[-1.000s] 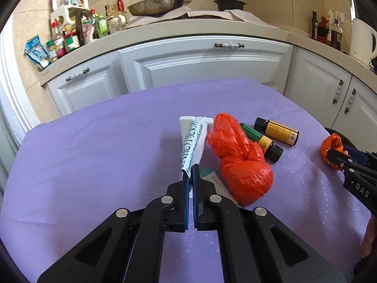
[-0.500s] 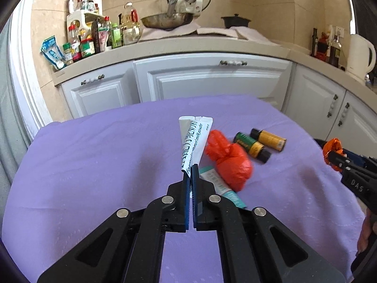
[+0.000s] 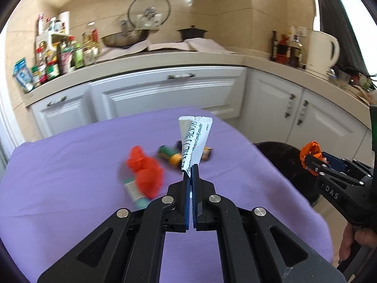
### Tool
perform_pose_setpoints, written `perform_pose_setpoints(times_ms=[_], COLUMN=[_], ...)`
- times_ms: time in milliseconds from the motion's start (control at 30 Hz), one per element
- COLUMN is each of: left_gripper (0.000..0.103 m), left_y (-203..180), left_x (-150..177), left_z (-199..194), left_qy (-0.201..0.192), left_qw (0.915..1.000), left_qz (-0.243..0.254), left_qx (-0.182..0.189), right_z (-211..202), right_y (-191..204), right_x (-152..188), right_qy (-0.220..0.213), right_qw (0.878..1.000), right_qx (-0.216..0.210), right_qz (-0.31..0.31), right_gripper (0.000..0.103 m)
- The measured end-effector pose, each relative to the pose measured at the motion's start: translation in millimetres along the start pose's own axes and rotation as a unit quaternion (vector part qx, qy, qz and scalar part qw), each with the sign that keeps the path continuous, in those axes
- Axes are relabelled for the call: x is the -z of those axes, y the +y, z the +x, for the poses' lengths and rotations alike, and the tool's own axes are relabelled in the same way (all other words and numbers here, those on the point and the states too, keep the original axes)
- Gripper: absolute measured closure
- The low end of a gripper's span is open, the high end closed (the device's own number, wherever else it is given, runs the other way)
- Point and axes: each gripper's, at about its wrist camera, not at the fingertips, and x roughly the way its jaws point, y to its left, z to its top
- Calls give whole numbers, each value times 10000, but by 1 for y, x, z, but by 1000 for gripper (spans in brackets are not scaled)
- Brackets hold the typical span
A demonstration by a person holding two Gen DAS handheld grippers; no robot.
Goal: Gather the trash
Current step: 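Carry the orange bag and white tube over the black bin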
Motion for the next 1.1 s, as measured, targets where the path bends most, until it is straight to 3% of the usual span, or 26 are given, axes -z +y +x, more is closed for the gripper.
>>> perform_pose_setpoints(times_ms=[433, 1100], left_gripper=[101, 101], left_y=[-84, -139], left_x=[-8, -9], left_z=[21, 65], left_qy=[-79, 164], left_qw=[9973, 9947], left_qz=[523, 861], left_qx=[512, 540], right_z=[4, 38], right_y=[-64, -116], right_x=[-3, 1], right_qy=[-119, 37], right_qw=[9982, 9955], right_qx=[471, 593], right_qz=[344, 743], right_gripper=[68, 68])
